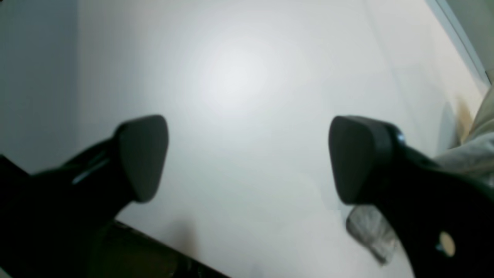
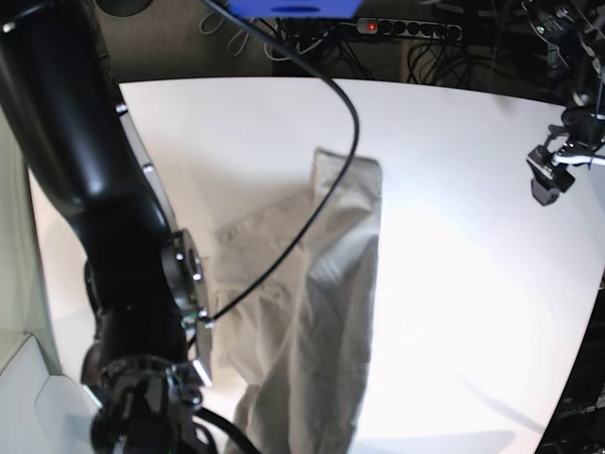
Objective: Layout the t-shirt on the table in an organized manner, then fold the t-shirt properly
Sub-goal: 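Lift and drag the hem with the right gripper across the table, then lower the left gripper onto the t-shirt's folded corner to grasp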
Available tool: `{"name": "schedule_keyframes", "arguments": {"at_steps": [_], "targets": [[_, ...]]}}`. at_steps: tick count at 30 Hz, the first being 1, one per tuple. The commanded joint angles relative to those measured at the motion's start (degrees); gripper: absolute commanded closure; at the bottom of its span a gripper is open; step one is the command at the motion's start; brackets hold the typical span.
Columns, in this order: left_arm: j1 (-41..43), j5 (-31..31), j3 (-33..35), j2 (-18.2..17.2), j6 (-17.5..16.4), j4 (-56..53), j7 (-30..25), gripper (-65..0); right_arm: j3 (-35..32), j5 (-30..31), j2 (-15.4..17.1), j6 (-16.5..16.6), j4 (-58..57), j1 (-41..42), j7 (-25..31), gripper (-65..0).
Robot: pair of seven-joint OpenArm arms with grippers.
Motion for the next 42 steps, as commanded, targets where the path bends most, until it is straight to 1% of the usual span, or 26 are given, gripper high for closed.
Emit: {"name": "schedule_keyframes", "arguments": {"at_steps": [1, 2, 3, 7, 10, 13, 15, 17, 19, 21, 24, 26, 28, 30, 35, 38, 40, 42], "targets": [[-0.08, -0.74, -0.59, -0.85, -0.11, 0.9, -0.79, -65.0, 1.38, -1.15, -0.03, -0.27, 1.55, 1.85, -0.4, 0.0], [0.01, -0.74, -1.03, -0.85, -0.11, 0.9, -0.79, -65.0, 2.26, -1.23, -0.03, -0.27, 2.78, 1.85, -1.36, 0.0], [0.01, -0.74, -1.38, -0.85, -0.11, 0.9, -0.79, -65.0, 3.31, -1.23, 0.75, -0.27, 4.28, 1.85, -2.42, 0.0], [-0.17, -0.74, -1.47, -0.85, -0.11, 0.9, -0.79, -65.0, 5.16, -1.06, 8.58, -0.27, 10.17, -5.21, -3.21, 0.0], [-0.43, -0.74, -1.12, -0.85, -0.11, 0.9, -0.79, -65.0, 6.48, -0.88, 15.35, -0.27, 14.3, -10.66, -3.12, 0.0], [-0.61, -0.74, -1.12, -0.85, -0.11, 0.9, -0.79, -65.0, 10.26, -0.79, 20.8, -0.27, 19.04, -17.78, -3.03, 0.0], [-1.05, -0.74, -1.12, -0.76, -0.11, 0.9, -0.79, -65.0, 13.34, -0.79, 23.26, -0.27, 21.68, -23.32, -3.03, 0.0], [-1.4, -0.74, -1.03, -0.76, -0.11, 0.81, -0.7, -65.0, 16.76, -0.79, 24.49, -0.27, 23.09, -28.6, -2.95, 0.0], [-1.4, -0.74, -1.03, -0.76, -0.11, 0.81, -0.7, -65.0, 20.28, -0.88, 25.02, -0.27, 23.79, -33.61, -2.77, 0.0], [-1.49, -0.74, -1.03, -0.76, -0.11, 0.81, -0.7, -65.0, 24.32, -0.88, 25.02, -0.27, 23.79, -39.15, -1.01, 0.0], [-2.28, -0.74, 1.08, -0.76, -0.11, 0.81, -0.7, -65.0, 29.69, -0.79, 24.58, -0.27, 23.35, -48.46, 5.49, 0.0], [-2.28, -0.74, 3.45, -0.76, -0.11, 0.81, -0.7, -65.0, 31.53, -0.79, 22.91, -0.27, 23.35, -53.74, 10.24, 0.0], [-2.63, -0.57, 7.23, -0.76, -0.11, 0.37, -0.88, -65.0, 34.08, -0.79, 21.32, -0.27, 23.35, -57.17, 14.37, 0.0], [-3.42, -0.04, 11.72, -0.76, -0.11, 0.2, -1.14, -65.0, 35.67, -0.79, 19.92, -0.27, 23.35, -59.01, 16.13, 0.0], [-7.38, 0.05, 23.06, -0.85, -0.11, -2.7, -1.14, -65.0, 36.02, -0.88, 18.95, -0.27, 23.35, -60.07, 15.87, 0.0], [-11.07, 0.14, 29.56, -0.76, -0.02, -5.43, -1.23, -65.0, 36.02, -1.06, 17.37, -0.27, 23.35, -60.07, 15.87, 0.0], [-13.27, 0.66, 32.73, -0.5, 0.24, -8.24, -1.31, -65.0, 35.84, -1.06, 17.1, -0.27, 23.35, -60.07, 15.87, 0.0], [-15.38, 2.51, 35.54, 0.2, 0.33, -11.23, -1.31, -65.0, 35.75, -1.06, 17.1, -0.27, 23.35, -60.16, 15.78, 0.0]]}}
